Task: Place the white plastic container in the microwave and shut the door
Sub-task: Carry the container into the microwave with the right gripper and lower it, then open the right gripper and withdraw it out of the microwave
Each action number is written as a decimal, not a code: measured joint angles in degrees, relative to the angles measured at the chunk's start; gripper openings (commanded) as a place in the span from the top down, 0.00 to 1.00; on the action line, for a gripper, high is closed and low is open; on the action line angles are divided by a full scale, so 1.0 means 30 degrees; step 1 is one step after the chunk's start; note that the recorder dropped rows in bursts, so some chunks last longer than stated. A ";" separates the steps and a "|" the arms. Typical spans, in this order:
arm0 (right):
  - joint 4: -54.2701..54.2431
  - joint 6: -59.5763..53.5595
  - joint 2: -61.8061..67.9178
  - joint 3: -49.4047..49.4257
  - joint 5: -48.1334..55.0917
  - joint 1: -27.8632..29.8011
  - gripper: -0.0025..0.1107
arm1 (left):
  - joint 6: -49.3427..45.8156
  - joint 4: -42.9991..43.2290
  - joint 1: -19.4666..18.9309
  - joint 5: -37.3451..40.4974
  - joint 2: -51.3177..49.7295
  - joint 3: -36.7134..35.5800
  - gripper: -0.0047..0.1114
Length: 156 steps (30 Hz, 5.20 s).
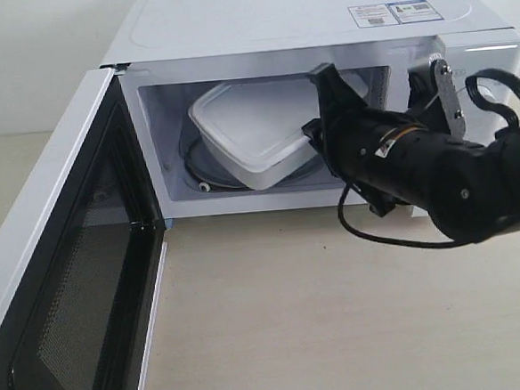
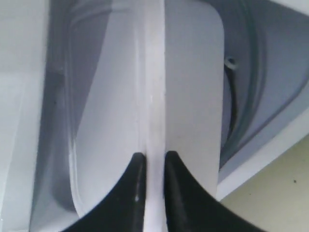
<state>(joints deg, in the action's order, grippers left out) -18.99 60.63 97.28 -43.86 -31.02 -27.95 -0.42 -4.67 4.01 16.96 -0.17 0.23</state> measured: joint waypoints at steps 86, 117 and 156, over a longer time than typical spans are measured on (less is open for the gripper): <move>0.7132 -0.6700 0.5102 -0.2689 -0.1180 0.0000 0.98 | 0.0000 0.0000 0.0000 0.0000 0.0000 0.0000 0.92; 0.9753 -1.1913 -0.8041 0.8346 -0.6108 -0.0227 0.98 | 0.0000 0.0000 0.0000 0.0000 0.0000 0.0000 0.92; 0.5213 -2.0495 -2.5557 1.1088 0.7927 0.5537 0.98 | 0.0000 0.0000 0.0000 0.0000 0.0000 0.0000 0.92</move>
<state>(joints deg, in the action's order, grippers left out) -3.35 -0.86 20.61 -10.60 -7.24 -11.34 -0.42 -4.67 4.01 16.96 -0.17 0.23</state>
